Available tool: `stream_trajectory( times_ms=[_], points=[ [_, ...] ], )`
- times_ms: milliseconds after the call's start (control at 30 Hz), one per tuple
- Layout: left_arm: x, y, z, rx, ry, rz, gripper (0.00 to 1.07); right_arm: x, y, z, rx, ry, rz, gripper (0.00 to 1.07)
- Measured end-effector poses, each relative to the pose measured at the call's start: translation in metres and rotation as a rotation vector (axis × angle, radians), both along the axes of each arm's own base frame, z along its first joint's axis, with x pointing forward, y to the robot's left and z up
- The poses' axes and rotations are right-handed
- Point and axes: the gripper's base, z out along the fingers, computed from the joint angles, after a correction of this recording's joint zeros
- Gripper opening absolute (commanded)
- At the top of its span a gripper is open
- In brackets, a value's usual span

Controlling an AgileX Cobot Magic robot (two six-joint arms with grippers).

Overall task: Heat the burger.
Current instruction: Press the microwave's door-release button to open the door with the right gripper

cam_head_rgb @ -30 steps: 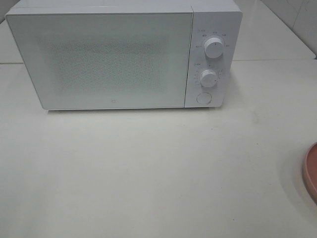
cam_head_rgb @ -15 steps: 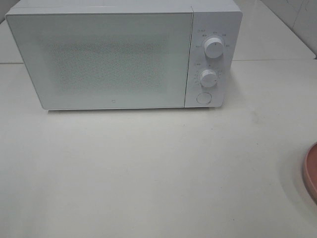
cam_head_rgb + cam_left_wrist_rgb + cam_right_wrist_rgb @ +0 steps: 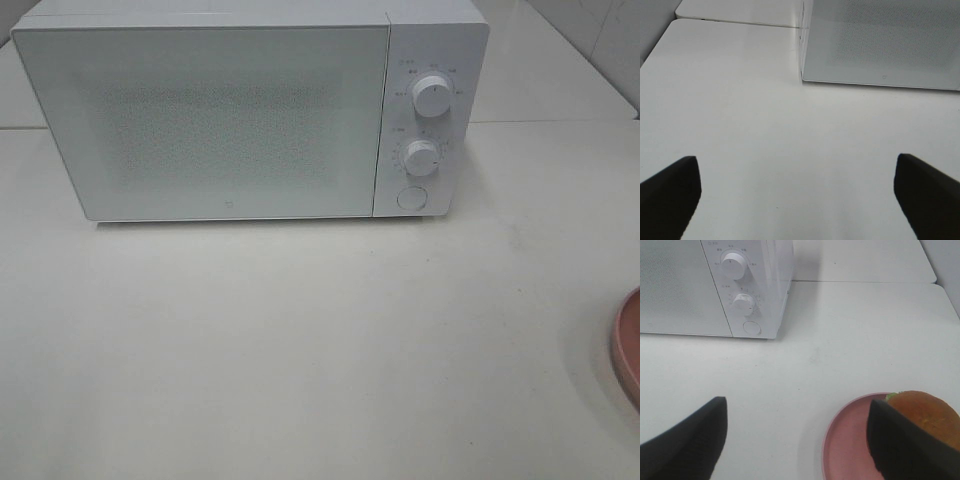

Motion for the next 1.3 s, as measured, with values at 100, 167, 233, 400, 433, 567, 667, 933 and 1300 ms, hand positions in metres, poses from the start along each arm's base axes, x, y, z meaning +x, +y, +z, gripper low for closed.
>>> stream_trajectory(
  times_ms=[100,167,233,400,433,567,667,933,1300],
  points=[
    [0.0,0.0,0.0,0.0,0.0,0.0,0.98,0.009,0.001,0.001,0.0,0.005,0.0,0.75],
    [0.0,0.0,0.0,0.0,0.0,0.0,0.98,0.014,0.002,0.001,0.0,0.004,-0.001,0.75],
    [0.0,0.0,0.0,0.0,0.0,0.0,0.98,0.017,0.002,0.002,0.0,0.001,-0.001,0.75],
    [0.0,0.0,0.0,0.0,0.0,0.0,0.98,0.034,0.004,0.002,-0.001,0.008,-0.001,0.75],
    [0.0,0.0,0.0,0.0,0.0,0.0,0.98,0.037,0.004,0.002,-0.001,0.01,-0.001,0.75],
    [0.0,0.0,0.0,0.0,0.0,0.0,0.98,0.053,0.006,-0.001,-0.003,0.03,-0.002,0.75],
    [0.0,0.0,0.0,0.0,0.0,0.0,0.98,0.063,0.007,-0.003,-0.003,0.035,-0.003,0.75],
    [0.0,0.0,0.0,0.0,0.0,0.0,0.98,0.085,0.009,-0.01,-0.006,0.065,-0.004,0.75],
    [0.0,0.0,0.0,0.0,0.0,0.0,0.98,0.12,0.013,-0.027,-0.011,0.108,-0.005,0.75]
  ],
)
